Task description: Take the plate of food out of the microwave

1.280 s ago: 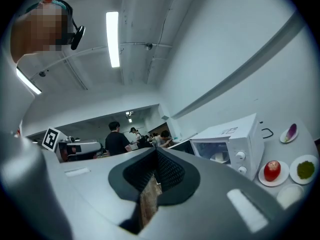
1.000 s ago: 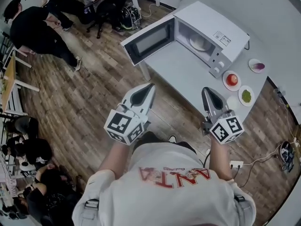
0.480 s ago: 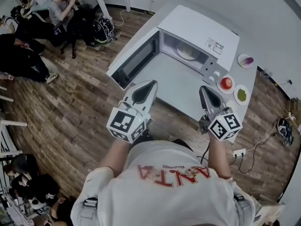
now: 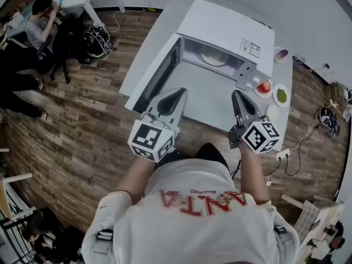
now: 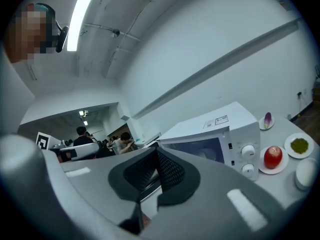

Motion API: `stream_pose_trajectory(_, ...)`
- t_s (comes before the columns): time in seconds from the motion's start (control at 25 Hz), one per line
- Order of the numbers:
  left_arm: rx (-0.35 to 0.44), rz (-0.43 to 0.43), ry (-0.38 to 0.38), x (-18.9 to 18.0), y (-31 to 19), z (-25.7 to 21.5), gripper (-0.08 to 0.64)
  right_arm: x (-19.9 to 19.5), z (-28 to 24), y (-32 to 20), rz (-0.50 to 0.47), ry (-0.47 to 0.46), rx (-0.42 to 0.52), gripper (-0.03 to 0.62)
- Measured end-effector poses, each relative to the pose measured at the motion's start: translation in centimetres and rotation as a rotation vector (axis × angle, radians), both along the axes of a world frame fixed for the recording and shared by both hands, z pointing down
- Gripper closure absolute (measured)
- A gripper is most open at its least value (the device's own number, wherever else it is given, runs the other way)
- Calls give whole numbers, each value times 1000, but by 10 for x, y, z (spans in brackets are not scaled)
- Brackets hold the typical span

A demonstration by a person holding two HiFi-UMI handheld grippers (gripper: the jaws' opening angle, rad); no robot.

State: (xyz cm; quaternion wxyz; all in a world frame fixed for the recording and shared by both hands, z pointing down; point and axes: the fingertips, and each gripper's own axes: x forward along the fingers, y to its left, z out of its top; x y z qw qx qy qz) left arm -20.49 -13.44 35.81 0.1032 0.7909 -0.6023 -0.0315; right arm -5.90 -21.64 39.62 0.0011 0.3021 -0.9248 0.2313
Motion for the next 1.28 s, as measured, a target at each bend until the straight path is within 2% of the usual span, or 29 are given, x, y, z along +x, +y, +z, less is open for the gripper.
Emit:
stream_pose_trajectory(0.2, -23, 22, 16, -4, -25, 11, 551, -5, 26, -29, 53, -26, -96, 589)
stream_pose_trajectory(0.52, -60, 25, -14, -2, -65, 15, 551, -23, 102, -95, 151, -39, -274, 586)
stream_pose_trajectory(0.68, -91, 19, -19, -6, -84, 26, 551, -38, 142, -123, 214, -112, -405, 537)
stream_pose_trajectory(0.84, -125, 12, -14, -11, -98, 41, 551, -49, 173, -144, 288, -148, -472, 537)
stream_pose_trajectory(1.12, -153, 11, -14, -17, -113, 49, 551, -55, 226, -177, 459, -321, -695, 537)
stream_pose_trajectory(1.28, -158, 13, -10, -23, -122, 47, 551, -54, 241, -190, 520, -377, -744, 537)
